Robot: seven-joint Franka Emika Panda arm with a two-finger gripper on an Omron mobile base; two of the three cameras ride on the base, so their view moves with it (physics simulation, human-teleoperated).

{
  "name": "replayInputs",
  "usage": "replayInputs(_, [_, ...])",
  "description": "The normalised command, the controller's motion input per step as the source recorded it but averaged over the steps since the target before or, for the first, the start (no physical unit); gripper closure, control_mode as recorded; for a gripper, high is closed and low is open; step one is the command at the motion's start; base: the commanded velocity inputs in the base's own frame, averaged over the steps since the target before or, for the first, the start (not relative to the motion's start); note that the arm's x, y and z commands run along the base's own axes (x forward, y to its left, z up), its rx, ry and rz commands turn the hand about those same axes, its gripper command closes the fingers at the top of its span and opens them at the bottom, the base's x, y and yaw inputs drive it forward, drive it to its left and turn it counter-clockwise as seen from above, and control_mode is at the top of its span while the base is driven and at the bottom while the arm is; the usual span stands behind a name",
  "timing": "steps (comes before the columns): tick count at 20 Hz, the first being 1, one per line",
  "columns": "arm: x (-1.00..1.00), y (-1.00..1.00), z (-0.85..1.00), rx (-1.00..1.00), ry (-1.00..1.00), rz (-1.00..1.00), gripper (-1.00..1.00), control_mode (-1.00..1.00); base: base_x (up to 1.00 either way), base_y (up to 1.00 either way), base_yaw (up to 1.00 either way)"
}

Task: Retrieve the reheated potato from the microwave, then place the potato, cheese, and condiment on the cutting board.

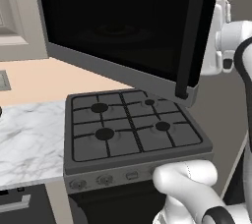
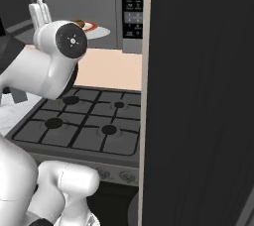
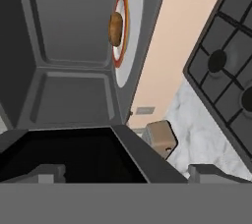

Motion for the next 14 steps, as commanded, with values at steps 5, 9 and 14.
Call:
replayInputs(5, [0.06, 0.45, 0.01, 0.15, 0.13, 0.17, -1.00, -1.00, 0.00, 0.00, 0.00])
replayInputs(9, [-0.05, 0.45, 0.04, 0.12, 0.09, 0.20, -1.00, -1.00, 0.00, 0.00, 0.00])
replayInputs(14, [-0.27, 0.48, 0.05, 0.09, 0.05, 0.22, -1.00, -1.00, 0.00, 0.00, 0.00])
